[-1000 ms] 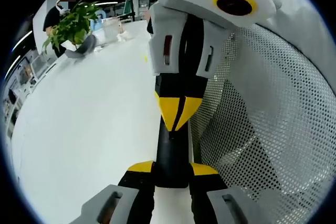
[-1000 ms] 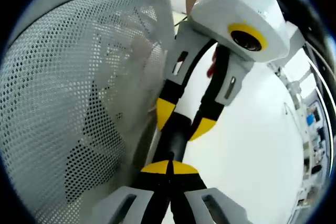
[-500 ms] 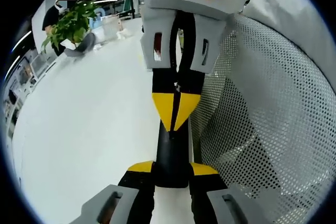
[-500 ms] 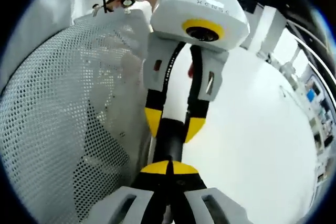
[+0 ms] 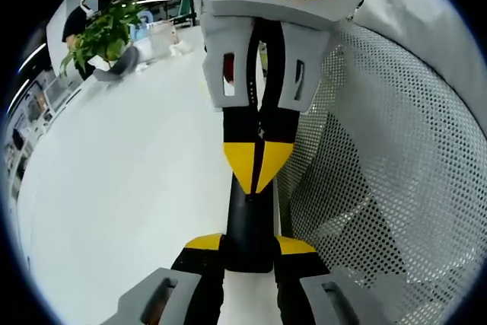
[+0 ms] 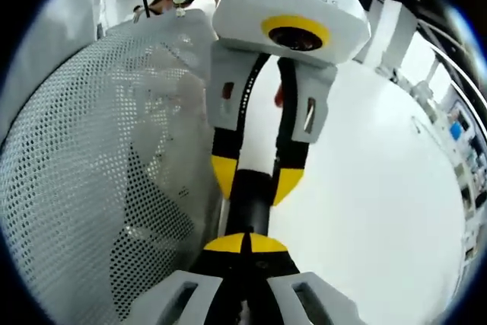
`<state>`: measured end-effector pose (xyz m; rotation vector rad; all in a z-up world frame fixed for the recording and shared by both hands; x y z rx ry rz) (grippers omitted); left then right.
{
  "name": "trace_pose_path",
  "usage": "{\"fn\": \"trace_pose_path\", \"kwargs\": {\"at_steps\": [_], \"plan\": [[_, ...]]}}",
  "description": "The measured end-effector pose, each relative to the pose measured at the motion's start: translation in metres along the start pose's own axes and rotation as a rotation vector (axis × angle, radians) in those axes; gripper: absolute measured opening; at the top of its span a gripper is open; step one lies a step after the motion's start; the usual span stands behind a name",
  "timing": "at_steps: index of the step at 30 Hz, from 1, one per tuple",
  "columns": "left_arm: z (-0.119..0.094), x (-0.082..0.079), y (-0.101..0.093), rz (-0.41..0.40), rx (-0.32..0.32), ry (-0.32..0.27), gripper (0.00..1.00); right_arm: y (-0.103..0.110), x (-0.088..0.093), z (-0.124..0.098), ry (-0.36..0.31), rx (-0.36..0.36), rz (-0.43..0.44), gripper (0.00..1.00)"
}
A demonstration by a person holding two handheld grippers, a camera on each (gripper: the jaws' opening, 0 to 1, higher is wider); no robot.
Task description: Press the specified remote control buttons in sequence, fully releasing each button before pressing the next.
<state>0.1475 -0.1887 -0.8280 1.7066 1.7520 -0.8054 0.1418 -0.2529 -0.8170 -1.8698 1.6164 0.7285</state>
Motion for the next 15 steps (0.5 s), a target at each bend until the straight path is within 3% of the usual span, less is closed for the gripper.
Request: {"fn": "trace_pose_path", "kwargs": {"at_steps": [7,15], "plan": [[0.0000,-0.0004,0.0001,-0.002,0.001,0.002,0.24,-0.0033,0.0002,-0.0002,-0.004,-0.014,0.075,0.00],[-0.0001,-0.0005,0.0005,-0.007,0.004,-0.001,0.24,-0.0035,-0.0002,0.0002,0.012,-0.032,0.105,0.00]]}}
Point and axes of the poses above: the point that each gripper's makers call its tool centre point, and the gripper's own axes: z roughly forward along the fingers, y roughly to its left, x roughly out of its underside, the point moved 4 cm from there along -z, roughly backward along the fingers, and after that the axes turned 13 degrees about -y, right-handed, at the moved point
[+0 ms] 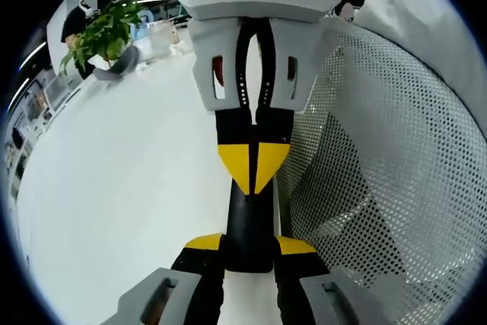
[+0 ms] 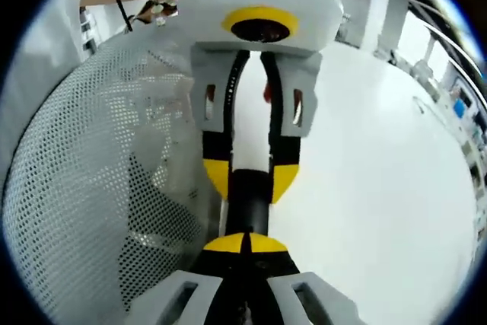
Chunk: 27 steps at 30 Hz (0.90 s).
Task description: Press the specified remote control buttons in sequence, fully releasing each button before pressing the next.
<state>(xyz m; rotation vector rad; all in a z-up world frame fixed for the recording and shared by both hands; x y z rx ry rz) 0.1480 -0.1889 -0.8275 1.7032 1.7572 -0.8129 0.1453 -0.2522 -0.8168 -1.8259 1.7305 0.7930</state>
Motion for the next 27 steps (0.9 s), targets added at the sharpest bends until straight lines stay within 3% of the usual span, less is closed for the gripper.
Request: {"fn": "trace_pose_path", "kwargs": {"at_steps": [5,20,27], "plan": [[0.0002,-0.0003,0.0000,0.003,0.002,0.006,0.24,0.0014,-0.0015,0.0016,0.046,-0.022,-0.090,0.00],[0.0000,-0.0004,0.0013,-0.004,0.022,0.001,0.24,-0.0008,-0.0024,0.0026,0.085,-0.026,-0.126,0.00],[-0.0004,0.0001,0.0017,-0.001,0.014,0.002,0.24,-0.0010,-0.0002,0.0007,-0.003,0.029,-0.050,0.00]]}}
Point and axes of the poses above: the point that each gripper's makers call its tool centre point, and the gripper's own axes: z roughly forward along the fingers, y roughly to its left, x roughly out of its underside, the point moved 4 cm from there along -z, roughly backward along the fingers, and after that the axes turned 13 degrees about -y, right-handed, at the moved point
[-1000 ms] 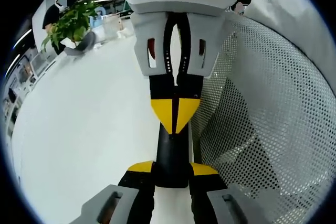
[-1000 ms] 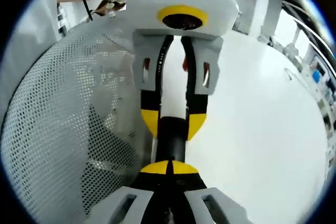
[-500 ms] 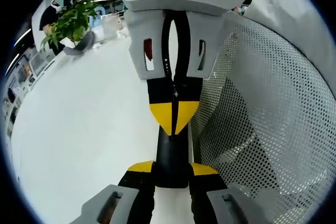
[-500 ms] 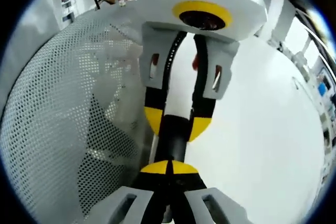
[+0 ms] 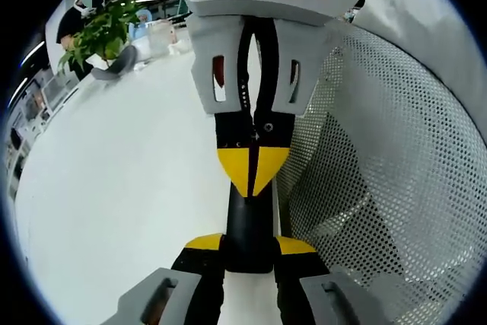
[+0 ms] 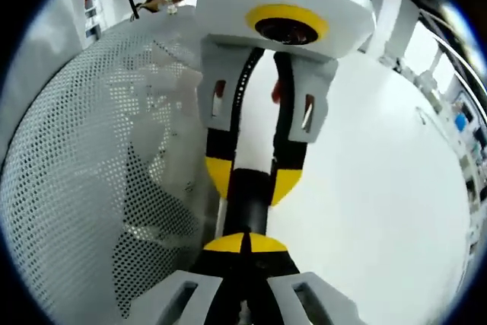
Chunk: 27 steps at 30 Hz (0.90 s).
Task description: Press the specified remote control buttons in sequence, fully releasing each button before pressing the next.
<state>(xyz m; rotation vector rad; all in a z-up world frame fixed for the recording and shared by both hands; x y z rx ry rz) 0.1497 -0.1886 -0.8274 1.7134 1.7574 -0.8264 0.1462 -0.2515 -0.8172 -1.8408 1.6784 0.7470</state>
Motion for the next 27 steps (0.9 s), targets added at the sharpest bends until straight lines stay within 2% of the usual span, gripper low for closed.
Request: {"fn": "trace_pose_path", "kwargs": {"at_steps": [2,4,7,11,16,17,26,27], "plan": [[-0.0001,0.0003,0.0003,0.001,-0.001,0.001,0.24,0.0003,0.0013,-0.0006,-0.035,0.010,0.006,0.00],[-0.0001,0.0004,0.0004,-0.001,-0.003,0.001,0.24,0.0001,0.0012,-0.0009,-0.071,0.025,0.058,0.00],[0.0000,0.0005,0.0007,-0.008,-0.009,-0.004,0.24,0.0002,0.0018,-0.0024,-0.074,0.024,0.046,0.00],[0.0001,0.0005,0.0006,-0.010,-0.016,-0.005,0.24,-0.0039,-0.0048,-0.0022,-0.096,0.071,0.018,0.00],[0.0003,0.0005,0.0006,-0.011,-0.016,-0.004,0.24,-0.0019,0.0001,0.0038,-0.064,0.042,0.041,0.00],[0.0004,0.0005,0.0005,-0.010,-0.016,-0.003,0.24,-0.0030,-0.0032,0.0032,-0.086,0.042,0.026,0.00],[0.0010,0.0010,-0.0015,-0.010,-0.053,-0.022,0.24,-0.0049,-0.0027,0.0024,-0.065,0.008,0.069,0.00],[0.0010,0.0013,-0.0018,-0.011,-0.059,-0.027,0.24,-0.0037,-0.0026,0.0022,-0.061,0.004,0.121,0.00]]}}
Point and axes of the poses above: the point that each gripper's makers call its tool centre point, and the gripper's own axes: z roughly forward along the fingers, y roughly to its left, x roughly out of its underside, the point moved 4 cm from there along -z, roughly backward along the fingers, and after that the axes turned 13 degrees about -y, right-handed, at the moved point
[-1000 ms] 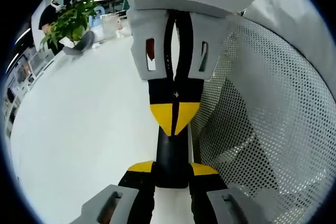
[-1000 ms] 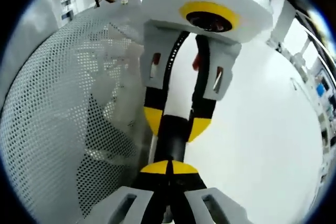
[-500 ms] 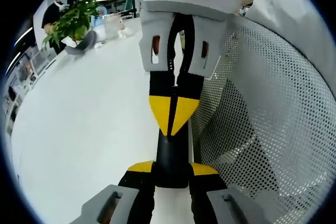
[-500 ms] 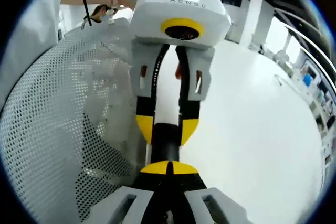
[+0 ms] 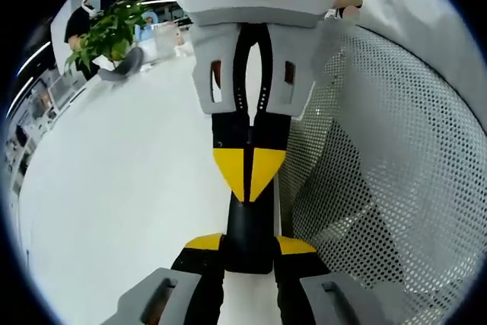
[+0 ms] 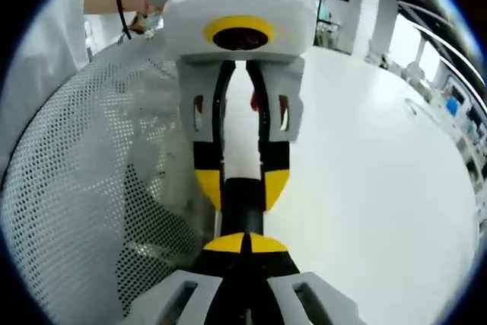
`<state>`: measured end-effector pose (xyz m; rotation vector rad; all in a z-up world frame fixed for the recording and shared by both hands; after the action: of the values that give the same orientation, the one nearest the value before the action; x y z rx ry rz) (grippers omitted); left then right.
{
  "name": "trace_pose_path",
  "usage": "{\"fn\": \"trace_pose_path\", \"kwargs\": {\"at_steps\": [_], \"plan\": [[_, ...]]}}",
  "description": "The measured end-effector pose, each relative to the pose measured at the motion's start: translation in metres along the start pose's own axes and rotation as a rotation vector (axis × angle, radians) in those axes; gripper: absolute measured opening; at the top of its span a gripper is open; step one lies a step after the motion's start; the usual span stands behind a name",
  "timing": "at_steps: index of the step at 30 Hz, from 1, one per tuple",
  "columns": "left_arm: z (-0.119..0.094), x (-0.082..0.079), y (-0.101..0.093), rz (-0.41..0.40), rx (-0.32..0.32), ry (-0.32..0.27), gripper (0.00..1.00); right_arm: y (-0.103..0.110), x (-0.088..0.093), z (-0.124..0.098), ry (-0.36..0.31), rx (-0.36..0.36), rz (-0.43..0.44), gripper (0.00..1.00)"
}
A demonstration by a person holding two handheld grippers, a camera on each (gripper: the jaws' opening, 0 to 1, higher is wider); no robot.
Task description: Press the specified remote control buttons in sequence, fully releasing each button before pressing the next.
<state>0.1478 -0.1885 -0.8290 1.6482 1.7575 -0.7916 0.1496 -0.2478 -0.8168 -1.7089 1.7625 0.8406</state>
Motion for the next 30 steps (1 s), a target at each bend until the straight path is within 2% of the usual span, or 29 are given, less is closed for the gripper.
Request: {"fn": "trace_pose_path", "kwargs": {"at_steps": [2,4,5,6,8,12,17,30], "plan": [[0.0001,0.0003,-0.0004,-0.002,-0.009,-0.008,0.24,0.0032,0.0001,-0.0003,0.000,-0.016,0.056,0.01],[0.0002,0.0000,-0.0002,-0.009,-0.015,-0.012,0.24,0.0026,0.0001,-0.0002,0.002,-0.004,0.031,0.01],[0.0004,-0.0001,-0.0003,-0.017,-0.022,-0.016,0.24,0.0023,0.0004,0.0000,0.009,0.007,0.004,0.00],[0.0004,-0.0002,-0.0004,-0.023,-0.027,-0.017,0.24,0.0014,0.0001,0.0002,0.022,0.007,-0.058,0.00],[0.0005,-0.0002,-0.0005,-0.026,-0.034,-0.017,0.24,0.0017,-0.0001,0.0015,0.033,0.019,-0.088,0.00],[0.0004,0.0000,-0.0007,-0.042,-0.053,-0.026,0.25,0.0003,0.0011,0.0007,0.024,0.022,-0.060,0.00],[0.0003,-0.0001,-0.0012,-0.058,-0.073,-0.039,0.25,0.0009,0.0003,0.0012,0.031,0.012,-0.083,0.00],[0.0007,-0.0015,-0.0009,-0.051,-0.069,-0.019,0.25,0.0017,-0.0002,0.0012,0.053,0.039,-0.100,0.00]]}}
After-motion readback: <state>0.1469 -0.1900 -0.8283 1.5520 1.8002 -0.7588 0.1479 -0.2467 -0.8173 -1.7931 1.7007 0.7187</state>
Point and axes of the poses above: the point that each gripper's makers call its tool centre point, and the gripper's own axes: z roughly forward along the fingers, y roughly to its left, x roughly out of its underside, the point moved 4 cm from there along -z, roughly backward along the fingers, and after that the axes turned 13 degrees about -y, right-handed, at the moved point
